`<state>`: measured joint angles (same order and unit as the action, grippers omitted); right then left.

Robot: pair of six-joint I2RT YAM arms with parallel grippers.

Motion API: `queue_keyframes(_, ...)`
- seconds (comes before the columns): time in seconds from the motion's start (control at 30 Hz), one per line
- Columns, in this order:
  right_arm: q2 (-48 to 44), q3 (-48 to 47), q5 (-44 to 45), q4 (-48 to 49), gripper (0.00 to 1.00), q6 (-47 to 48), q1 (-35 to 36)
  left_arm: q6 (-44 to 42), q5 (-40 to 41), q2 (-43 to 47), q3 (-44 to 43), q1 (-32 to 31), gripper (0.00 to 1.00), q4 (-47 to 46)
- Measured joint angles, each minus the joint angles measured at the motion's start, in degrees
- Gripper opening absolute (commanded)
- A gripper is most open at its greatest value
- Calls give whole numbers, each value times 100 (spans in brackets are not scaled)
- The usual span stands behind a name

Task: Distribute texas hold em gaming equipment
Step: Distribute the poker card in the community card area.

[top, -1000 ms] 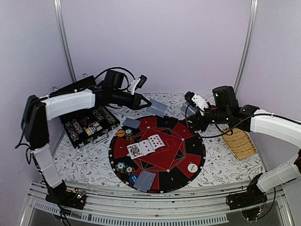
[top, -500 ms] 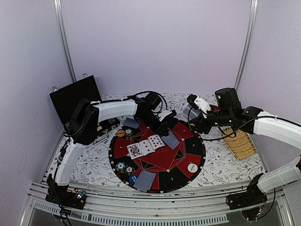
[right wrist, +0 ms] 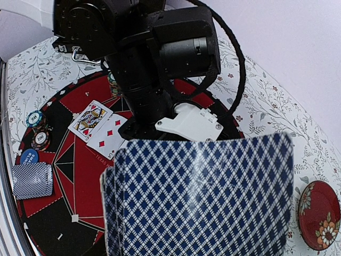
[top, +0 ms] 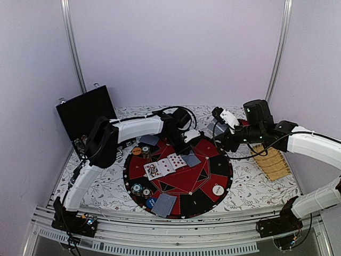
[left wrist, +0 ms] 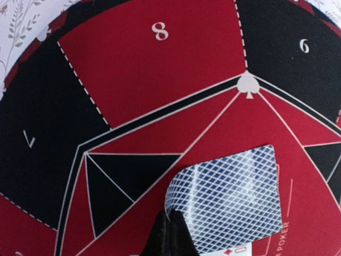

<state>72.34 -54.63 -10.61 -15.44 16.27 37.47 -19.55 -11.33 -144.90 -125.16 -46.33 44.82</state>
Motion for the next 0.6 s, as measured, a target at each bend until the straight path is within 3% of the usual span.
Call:
queue_keyframes(0.47, -55, 50, 0, -4, 51, -17, 0, -385, 476, -44, -4, -83, 0, -256)
queue_keyframes(0.6, -61, 50, -2, -7, 51, -17, 0, -426, 538, -46, -4, -90, 14, -334)
